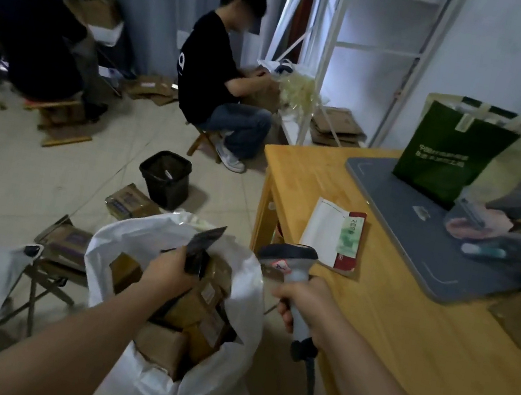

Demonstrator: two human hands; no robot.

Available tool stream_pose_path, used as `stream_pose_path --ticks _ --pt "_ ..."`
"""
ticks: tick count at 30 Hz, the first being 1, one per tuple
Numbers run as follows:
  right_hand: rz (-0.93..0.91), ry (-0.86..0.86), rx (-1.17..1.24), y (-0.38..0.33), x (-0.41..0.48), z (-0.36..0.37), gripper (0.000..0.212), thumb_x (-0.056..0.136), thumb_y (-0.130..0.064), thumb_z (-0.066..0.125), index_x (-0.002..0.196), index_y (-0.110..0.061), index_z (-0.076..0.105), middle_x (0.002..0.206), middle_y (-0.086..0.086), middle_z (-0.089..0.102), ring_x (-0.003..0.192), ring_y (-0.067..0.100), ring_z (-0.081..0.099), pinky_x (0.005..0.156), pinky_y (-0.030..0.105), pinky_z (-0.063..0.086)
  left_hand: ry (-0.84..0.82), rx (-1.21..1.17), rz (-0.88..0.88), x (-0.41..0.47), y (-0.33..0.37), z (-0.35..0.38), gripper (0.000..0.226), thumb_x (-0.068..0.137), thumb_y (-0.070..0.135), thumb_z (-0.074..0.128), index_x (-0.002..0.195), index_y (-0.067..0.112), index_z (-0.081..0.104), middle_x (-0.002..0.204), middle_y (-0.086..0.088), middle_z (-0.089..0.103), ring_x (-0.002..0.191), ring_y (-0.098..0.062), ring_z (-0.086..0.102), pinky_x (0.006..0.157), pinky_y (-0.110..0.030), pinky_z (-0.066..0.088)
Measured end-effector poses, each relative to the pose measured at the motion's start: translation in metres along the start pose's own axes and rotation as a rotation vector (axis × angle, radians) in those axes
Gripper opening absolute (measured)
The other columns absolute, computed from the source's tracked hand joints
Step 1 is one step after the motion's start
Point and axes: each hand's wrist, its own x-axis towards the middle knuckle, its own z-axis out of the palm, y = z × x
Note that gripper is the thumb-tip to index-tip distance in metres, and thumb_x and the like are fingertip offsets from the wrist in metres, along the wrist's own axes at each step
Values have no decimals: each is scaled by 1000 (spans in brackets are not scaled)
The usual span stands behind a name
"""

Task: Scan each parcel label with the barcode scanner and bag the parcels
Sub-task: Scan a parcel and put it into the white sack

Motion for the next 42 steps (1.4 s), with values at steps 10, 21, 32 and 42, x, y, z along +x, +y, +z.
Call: stream_pose_path --ticks 10,21,32,42 --pt "140 296 324 64 -20 -90 15 84 -1 65 74 -2 54 56 12 51 42 20 45 43 26 38 -300 233 425 -3 137 90 55 92 32 59 142 16 42 143 -4 47 128 -23 47 104 -32 39" --pt "168 835 758 173 -121 -219 10 79 3 58 70 -2 56 50 9 52 40 19 45 44 26 39 -512 374 1045 -96 330 217 54 94 27 56 144 15 41 147 -4 42 134 -21 39 108 -31 34" --pt "244 1088 995 280 -212 -293 14 85 0 61 76 -2 51 49 11 51 40 21 43 46 29 36 -813 731 1456 -219 430 350 83 94 29 56 153 5 3 162 -9 -1 149 -20 1 118 -24 9" --pt "251 1064 957 292 -216 -299 18 85 -4 63 69 -2 55 51 9 54 45 20 48 48 31 43 -739 1012 1508 -205 402 343 72 98 42 43 152 2 17 161 -13 7 145 -26 19 116 -32 22"
